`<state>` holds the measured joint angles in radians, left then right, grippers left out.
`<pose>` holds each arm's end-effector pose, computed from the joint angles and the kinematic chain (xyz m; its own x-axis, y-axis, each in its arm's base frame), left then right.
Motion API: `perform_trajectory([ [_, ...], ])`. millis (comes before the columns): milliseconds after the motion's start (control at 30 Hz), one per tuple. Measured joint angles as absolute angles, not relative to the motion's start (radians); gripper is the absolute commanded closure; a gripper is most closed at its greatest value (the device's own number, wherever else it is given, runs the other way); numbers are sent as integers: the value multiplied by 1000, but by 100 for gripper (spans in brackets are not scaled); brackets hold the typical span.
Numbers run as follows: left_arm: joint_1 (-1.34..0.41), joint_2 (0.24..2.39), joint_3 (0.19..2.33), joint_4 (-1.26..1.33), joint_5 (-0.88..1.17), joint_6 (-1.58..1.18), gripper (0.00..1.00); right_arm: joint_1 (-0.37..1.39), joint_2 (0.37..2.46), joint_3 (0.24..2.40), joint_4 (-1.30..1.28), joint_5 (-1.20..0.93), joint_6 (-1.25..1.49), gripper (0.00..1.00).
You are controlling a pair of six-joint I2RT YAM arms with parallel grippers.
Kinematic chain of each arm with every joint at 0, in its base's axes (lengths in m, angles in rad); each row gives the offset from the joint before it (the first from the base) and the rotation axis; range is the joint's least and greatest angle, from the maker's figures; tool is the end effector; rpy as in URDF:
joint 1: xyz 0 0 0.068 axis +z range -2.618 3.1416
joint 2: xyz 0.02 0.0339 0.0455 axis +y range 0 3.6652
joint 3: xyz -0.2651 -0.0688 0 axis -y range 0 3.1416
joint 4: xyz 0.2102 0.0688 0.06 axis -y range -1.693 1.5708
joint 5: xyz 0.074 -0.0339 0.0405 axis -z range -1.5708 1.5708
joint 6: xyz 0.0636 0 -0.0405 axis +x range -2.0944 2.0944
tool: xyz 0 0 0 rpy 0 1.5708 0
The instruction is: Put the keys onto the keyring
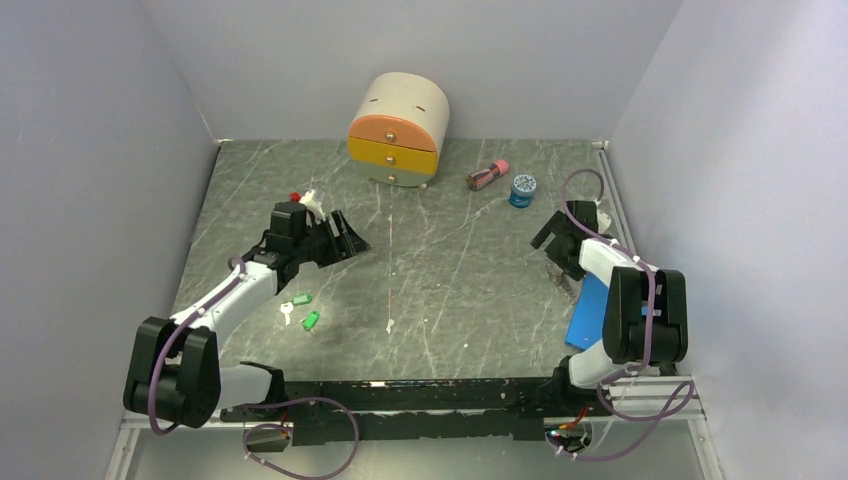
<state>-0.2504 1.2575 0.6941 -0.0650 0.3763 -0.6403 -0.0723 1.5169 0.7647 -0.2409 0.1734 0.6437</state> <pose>0.2420 -0.0860 0.2259 -0.7665 -0.3775 -0.5197 0.0755 0.7505 -0.6565 0.2733 -0.0308 0.1639 -0.5692 0.6339 -0.5236 0.6335 0.7441 0.2121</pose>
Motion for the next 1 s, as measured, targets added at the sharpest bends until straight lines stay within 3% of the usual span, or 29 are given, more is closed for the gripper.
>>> perform_trajectory([
  [200, -250, 1258, 692, -64, 376, -640, 28, -12, 1534, 783, -201, -10, 624, 2],
  [667, -250, 1274, 676, -39, 381, -641, 28, 504, 1550, 809, -187, -304, 734, 4],
  [867, -276, 1341, 668, 28, 400, -657, 29, 495, 1442, 820, -191, -281, 694, 4],
  [1000, -319, 1400, 657, 89, 422, -688, 30, 399, 1354, 820, -190, -260, 656, 5],
])
